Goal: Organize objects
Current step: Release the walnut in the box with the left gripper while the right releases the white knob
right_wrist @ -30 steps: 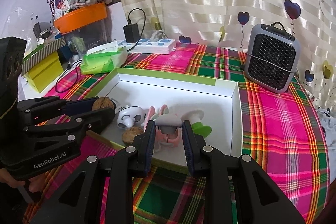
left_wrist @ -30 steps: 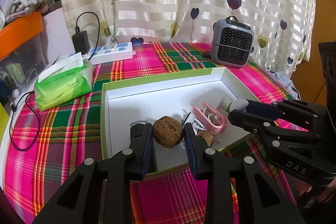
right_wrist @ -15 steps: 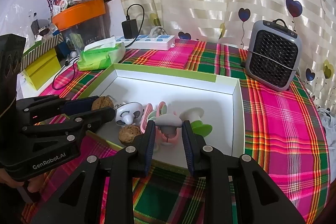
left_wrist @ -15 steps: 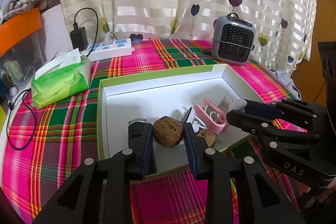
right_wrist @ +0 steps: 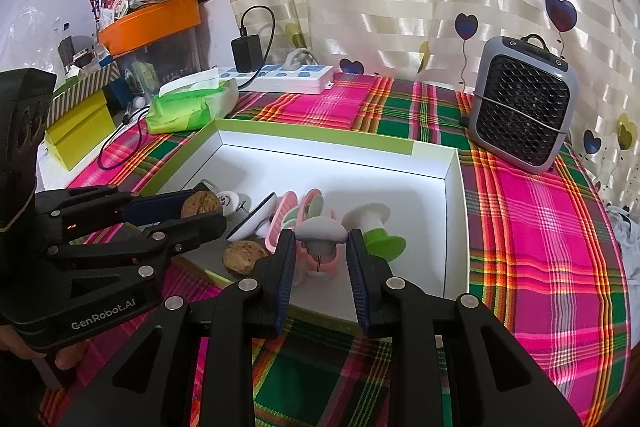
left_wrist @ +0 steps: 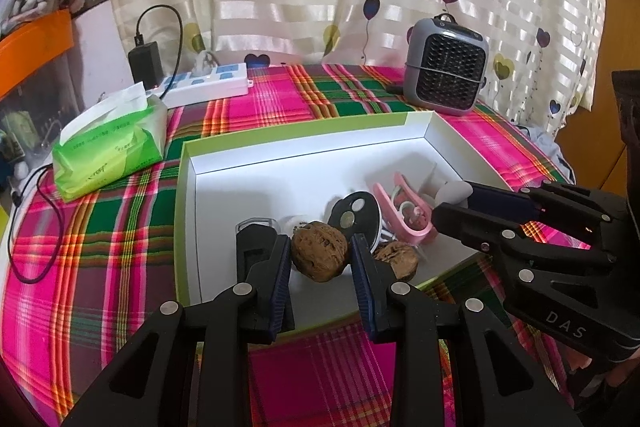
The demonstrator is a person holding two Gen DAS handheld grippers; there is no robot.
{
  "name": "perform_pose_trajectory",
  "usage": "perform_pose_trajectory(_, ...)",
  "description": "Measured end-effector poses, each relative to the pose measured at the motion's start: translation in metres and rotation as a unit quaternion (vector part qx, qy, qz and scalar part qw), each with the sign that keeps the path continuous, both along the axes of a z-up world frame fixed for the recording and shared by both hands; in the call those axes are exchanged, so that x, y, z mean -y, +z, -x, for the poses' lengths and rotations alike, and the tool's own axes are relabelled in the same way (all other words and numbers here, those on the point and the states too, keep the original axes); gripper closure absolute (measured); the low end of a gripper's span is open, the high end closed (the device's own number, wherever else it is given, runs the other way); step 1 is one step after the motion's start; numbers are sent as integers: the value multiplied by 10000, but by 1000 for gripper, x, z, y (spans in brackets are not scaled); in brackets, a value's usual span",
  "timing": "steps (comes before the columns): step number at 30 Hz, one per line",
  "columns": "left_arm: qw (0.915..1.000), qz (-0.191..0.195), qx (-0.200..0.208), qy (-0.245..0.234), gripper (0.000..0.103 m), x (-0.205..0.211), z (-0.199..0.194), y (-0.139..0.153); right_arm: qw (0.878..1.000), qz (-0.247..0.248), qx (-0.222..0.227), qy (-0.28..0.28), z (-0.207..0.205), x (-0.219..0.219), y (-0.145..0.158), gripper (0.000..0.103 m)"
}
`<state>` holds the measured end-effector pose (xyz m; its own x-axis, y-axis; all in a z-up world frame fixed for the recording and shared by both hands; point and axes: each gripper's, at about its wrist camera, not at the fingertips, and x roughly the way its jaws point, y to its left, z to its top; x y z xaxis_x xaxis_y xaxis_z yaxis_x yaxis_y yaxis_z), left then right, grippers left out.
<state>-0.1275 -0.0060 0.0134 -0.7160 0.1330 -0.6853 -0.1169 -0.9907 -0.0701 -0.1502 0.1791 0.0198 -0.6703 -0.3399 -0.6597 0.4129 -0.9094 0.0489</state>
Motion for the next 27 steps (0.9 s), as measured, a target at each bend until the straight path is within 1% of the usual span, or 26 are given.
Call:
perform_pose_trajectory(5,10000,18,33,-23,75,-2,0,-1,10000,-42,-17,37,-1,2,0,75)
perform_pose_trajectory(9,10000,14,3,-35,74,-2,-1,0,9999,-68,-48,79,-3,4,0,66)
perform_pose_trajectory(20,9999,23,-131,33,73,-1,-9,9,9998,22,-165,81,-15,2,7,65)
perform_pose_trajectory(27,9999,50,-133,37,73,-2,-14,12,9997,80,-207,70,-22,2,13,65)
